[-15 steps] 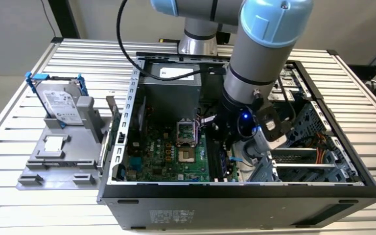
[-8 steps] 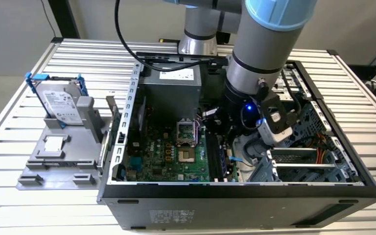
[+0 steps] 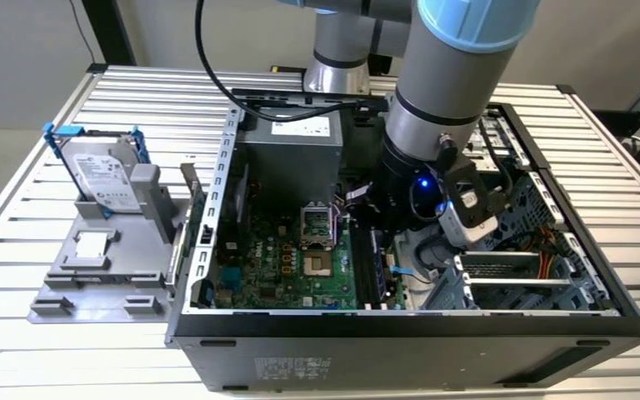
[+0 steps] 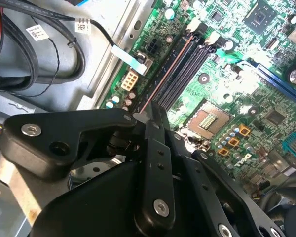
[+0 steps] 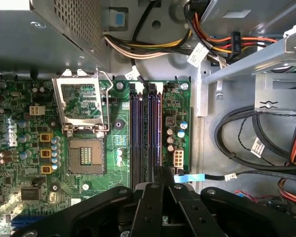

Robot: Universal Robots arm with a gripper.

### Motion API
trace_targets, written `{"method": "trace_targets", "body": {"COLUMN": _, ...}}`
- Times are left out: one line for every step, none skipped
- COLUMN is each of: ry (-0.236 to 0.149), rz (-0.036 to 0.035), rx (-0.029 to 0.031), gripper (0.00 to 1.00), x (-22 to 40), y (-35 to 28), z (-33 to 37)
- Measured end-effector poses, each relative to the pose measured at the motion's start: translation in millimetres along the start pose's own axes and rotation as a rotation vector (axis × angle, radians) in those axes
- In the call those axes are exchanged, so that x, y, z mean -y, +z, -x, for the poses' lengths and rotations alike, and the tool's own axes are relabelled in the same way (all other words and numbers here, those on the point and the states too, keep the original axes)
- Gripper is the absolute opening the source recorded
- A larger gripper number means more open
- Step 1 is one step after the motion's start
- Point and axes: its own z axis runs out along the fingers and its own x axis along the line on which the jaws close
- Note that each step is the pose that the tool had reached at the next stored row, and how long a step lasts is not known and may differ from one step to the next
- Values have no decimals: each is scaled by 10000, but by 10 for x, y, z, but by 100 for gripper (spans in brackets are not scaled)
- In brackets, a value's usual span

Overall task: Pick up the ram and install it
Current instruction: 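Insert the ram into the slot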

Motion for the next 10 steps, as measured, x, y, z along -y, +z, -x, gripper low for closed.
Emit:
{"method": "trace_targets", "body": {"ry": 0, "rz": 0, "rx": 0, "gripper": 0, "x": 0, "y": 0, "z": 0}}
{"method": "trace_targets", "body": {"ry": 0, "rz": 0, "rx": 0, "gripper": 0, "x": 0, "y": 0, "z": 0}}
{"method": "trace_targets", "body": {"ry": 0, "rz": 0, "rx": 0, "gripper": 0, "x": 0, "y": 0, "z": 0}}
{"method": "trace_targets", "body": {"ry": 0, "rz": 0, "rx": 0, "gripper": 0, "x": 0, "y": 0, "z": -1}}
{"method": "trace_targets", "body": {"ry": 1, "rz": 0, "rx": 0, "gripper": 0, "x": 0, "y": 0, "z": -1}}
{"method": "trace_targets", "body": {"ry": 0, "rz": 0, "rx": 0, "gripper": 0, "x": 0, "y": 0, "z": -1}}
{"method": "trace_targets", "body": {"ry": 1, "rz": 0, "rx": 0, "gripper": 0, "x": 0, "y": 0, "z": -1}}
{"method": "trace_targets", "body": {"ry": 0, "rz": 0, "rx": 0, "gripper": 0, "x": 0, "y": 0, "z": -1}}
{"method": "trace_targets", "body": {"ry": -7, "rz": 0, "rx": 0, "gripper": 0, "x": 0, "y": 0, "z": -1}}
{"method": "trace_targets", "body": {"ry": -68, "rz": 0, "rx": -1, "gripper": 0, "x": 0, "y": 0, "z": -1}}
